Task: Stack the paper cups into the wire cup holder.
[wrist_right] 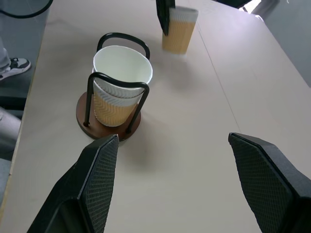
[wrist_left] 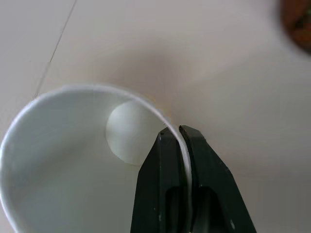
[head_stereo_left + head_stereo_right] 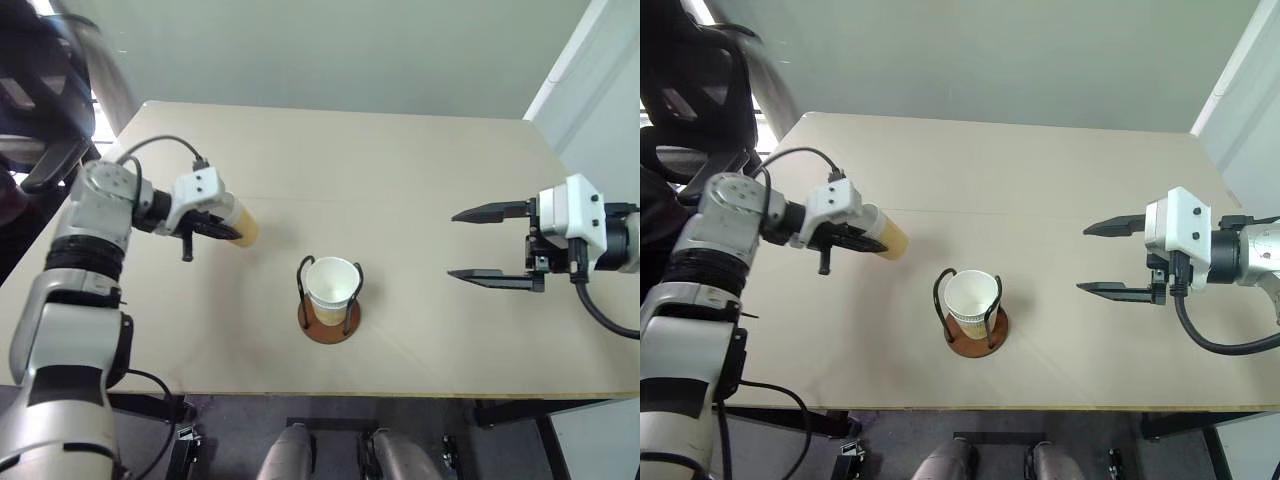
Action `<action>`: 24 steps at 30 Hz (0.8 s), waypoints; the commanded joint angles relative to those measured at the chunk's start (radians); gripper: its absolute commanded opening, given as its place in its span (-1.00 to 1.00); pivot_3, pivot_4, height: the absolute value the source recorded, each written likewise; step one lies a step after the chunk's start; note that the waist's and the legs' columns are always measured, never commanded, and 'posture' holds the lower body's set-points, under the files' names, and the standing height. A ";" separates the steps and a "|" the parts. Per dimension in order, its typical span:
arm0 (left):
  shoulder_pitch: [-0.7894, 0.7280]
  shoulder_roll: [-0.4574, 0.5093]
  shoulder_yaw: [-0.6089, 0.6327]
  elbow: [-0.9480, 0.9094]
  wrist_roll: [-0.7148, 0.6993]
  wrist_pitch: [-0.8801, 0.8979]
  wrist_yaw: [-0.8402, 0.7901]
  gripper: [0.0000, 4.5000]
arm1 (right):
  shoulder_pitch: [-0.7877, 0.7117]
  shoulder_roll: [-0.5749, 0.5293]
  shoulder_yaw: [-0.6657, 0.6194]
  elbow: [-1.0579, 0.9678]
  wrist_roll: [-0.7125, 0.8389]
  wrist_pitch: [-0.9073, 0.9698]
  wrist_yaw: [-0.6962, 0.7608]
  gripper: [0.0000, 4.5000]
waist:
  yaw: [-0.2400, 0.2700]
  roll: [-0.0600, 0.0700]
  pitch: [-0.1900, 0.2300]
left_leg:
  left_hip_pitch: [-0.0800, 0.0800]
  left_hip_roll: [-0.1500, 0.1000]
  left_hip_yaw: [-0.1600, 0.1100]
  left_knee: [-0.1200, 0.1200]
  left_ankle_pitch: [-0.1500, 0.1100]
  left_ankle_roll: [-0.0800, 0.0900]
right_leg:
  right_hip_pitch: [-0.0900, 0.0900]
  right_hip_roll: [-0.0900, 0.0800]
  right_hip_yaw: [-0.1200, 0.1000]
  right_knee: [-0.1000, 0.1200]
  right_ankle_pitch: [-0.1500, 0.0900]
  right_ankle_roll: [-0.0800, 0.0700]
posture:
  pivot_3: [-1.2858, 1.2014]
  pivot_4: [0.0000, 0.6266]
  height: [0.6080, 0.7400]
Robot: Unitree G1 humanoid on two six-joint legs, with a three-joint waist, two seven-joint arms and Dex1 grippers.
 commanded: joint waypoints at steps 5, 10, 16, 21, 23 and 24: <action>-0.104 0.191 -0.130 -0.431 -0.486 0.180 -0.049 -0.97 | -0.060 0.008 -0.109 -0.035 0.162 0.058 -0.011 0.65 | 0.005 0.000 0.000 | -0.001 0.000 0.000 0.001 0.000 0.000 | 0.000 0.000 0.000 0.000 0.000 0.001 | 0.03 -0.52 1.00; -0.202 0.198 -0.229 -0.631 -0.761 0.263 -0.049 -0.97 | -0.141 0.060 -0.138 -0.066 0.299 0.128 -0.101 0.65 | 0.005 0.002 0.000 | -0.002 -0.001 0.000 0.003 0.000 0.001 | 0.000 0.000 0.001 -0.001 0.001 0.001 | 0.03 -0.52 1.00; -0.229 0.203 -0.376 -0.698 -0.855 0.241 -0.049 -0.97 | -0.150 0.058 -0.142 -0.091 0.303 0.153 -0.152 0.65 | -0.005 0.004 -0.001 | 0.000 0.000 0.000 0.003 0.001 0.000 | 0.000 0.000 0.000 0.002 0.001 0.000 | 0.03 -0.52 1.00; -0.235 0.255 -0.487 -0.739 -0.900 0.208 -0.049 -0.97 | -0.119 0.047 -0.163 -0.113 0.301 0.159 -0.170 0.65 | -0.010 0.005 -0.001 | 0.000 0.000 0.000 0.003 0.002 0.000 | 0.000 0.000 0.001 0.002 0.002 0.000 | 0.03 -0.52 1.00; -0.248 0.263 -0.528 -0.731 -0.897 0.185 -0.049 -0.97 | -0.112 0.047 -0.166 -0.119 0.302 0.160 -0.177 0.65 | -0.010 0.005 -0.001 | -0.001 0.000 0.000 0.003 0.002 0.000 | -0.001 0.000 0.001 0.001 0.002 0.000 | 0.03 -0.52 1.00; -0.254 0.265 -0.553 -0.722 -0.883 0.167 -0.049 -0.97 | -0.111 0.046 -0.169 -0.122 0.305 0.162 -0.181 0.65 | -0.010 0.005 -0.001 | -0.001 0.000 0.000 0.003 0.002 0.000 | -0.001 0.000 0.001 0.001 0.002 0.000 | 0.03 -0.52 1.00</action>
